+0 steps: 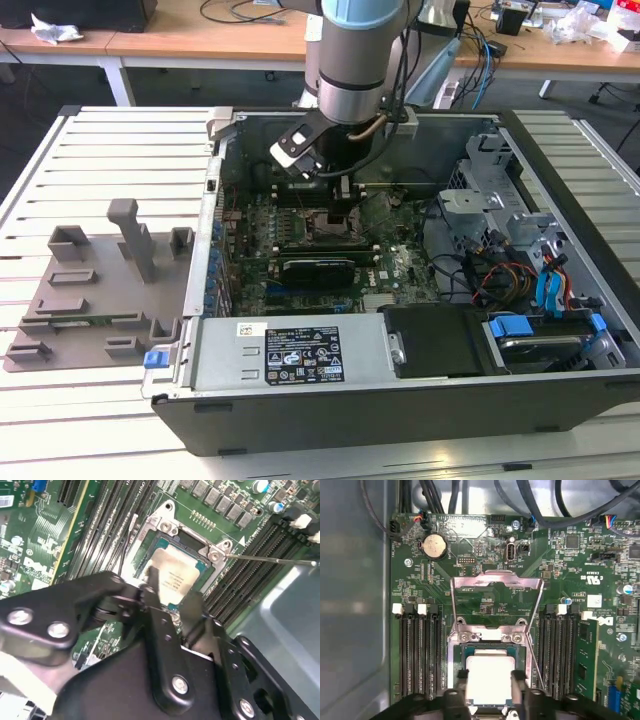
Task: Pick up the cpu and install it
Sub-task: 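Place the cpu into insertion slot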
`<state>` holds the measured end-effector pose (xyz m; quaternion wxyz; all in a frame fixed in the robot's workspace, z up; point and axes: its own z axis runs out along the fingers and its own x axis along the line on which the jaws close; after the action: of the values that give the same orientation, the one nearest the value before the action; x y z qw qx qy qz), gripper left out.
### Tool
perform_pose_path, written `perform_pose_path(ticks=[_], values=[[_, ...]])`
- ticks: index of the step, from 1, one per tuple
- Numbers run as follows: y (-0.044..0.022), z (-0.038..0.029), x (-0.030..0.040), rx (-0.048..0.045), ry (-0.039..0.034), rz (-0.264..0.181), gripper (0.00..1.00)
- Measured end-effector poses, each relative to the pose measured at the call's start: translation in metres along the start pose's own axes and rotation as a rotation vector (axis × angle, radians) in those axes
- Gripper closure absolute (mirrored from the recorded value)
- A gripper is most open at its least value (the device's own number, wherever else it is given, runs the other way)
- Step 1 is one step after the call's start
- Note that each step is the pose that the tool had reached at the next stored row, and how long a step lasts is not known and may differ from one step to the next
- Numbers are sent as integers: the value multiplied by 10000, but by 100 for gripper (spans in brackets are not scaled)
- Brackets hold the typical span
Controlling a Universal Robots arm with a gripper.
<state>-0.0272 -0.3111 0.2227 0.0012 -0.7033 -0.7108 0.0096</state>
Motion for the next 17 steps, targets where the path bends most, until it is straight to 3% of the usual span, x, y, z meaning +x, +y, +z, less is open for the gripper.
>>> perform_pose_path(ticks=[1,3,5,7,17], values=[[-1,-43,2,1,-11,0,66],[-1,-69,2,0,-14,1,72],[-2,-115,2,0,-15,1,89],[-3,-177,1,-1,-15,1,89],[-5,-345,0,-1,-15,1,89]])
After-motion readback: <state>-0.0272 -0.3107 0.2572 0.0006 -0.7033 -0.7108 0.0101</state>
